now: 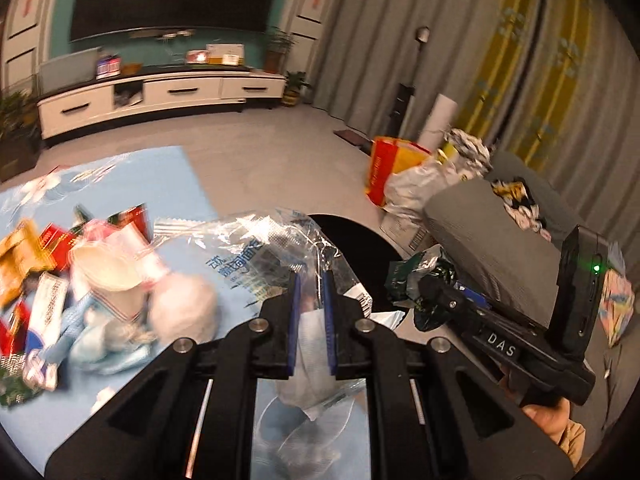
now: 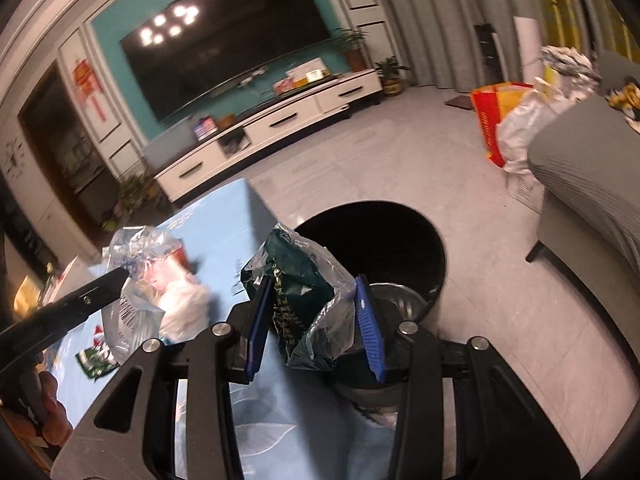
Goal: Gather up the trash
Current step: 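Carry both held bags over the black bin and open both tools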
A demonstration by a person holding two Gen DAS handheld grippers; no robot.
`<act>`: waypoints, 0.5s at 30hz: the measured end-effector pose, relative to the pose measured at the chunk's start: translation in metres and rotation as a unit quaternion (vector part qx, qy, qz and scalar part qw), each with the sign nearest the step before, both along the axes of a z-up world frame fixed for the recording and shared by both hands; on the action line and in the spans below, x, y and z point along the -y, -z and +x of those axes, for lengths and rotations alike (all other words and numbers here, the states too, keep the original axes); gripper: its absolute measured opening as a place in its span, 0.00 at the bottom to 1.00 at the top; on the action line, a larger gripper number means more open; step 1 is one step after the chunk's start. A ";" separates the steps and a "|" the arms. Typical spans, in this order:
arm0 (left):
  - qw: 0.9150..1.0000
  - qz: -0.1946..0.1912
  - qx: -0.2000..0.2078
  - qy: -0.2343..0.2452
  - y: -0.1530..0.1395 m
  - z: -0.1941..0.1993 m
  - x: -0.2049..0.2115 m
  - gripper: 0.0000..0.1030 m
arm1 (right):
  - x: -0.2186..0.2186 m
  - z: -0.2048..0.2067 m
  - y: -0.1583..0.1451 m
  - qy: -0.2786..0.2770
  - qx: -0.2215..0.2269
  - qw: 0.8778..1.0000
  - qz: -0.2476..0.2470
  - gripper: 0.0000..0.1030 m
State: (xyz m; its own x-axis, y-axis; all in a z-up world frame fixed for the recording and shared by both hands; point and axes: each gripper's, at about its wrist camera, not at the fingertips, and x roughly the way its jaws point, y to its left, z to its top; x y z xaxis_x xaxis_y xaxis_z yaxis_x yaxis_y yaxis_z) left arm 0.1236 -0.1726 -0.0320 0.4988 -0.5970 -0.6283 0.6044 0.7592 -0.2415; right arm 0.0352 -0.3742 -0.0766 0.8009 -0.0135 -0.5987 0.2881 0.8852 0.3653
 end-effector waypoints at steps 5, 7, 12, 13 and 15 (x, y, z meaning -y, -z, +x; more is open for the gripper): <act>0.999 0.017 -0.001 0.028 0.013 0.017 0.045 0.12 | 0.019 0.008 0.014 0.019 -0.009 1.000 0.006 0.41; 0.999 0.028 -0.004 0.037 0.023 0.028 0.063 0.12 | 0.026 0.016 0.022 0.024 -0.016 1.000 0.008 0.41; 0.997 0.054 -0.010 0.048 0.046 0.049 0.091 0.18 | 0.043 0.033 0.041 0.035 -0.034 0.999 0.024 0.46; 0.997 0.060 -0.012 0.048 0.050 0.053 0.095 0.22 | 0.047 0.037 0.045 0.036 -0.037 0.998 0.026 0.47; 0.996 0.066 -0.018 0.048 0.058 0.059 0.100 0.28 | 0.051 0.042 0.051 0.038 -0.045 0.998 0.030 0.53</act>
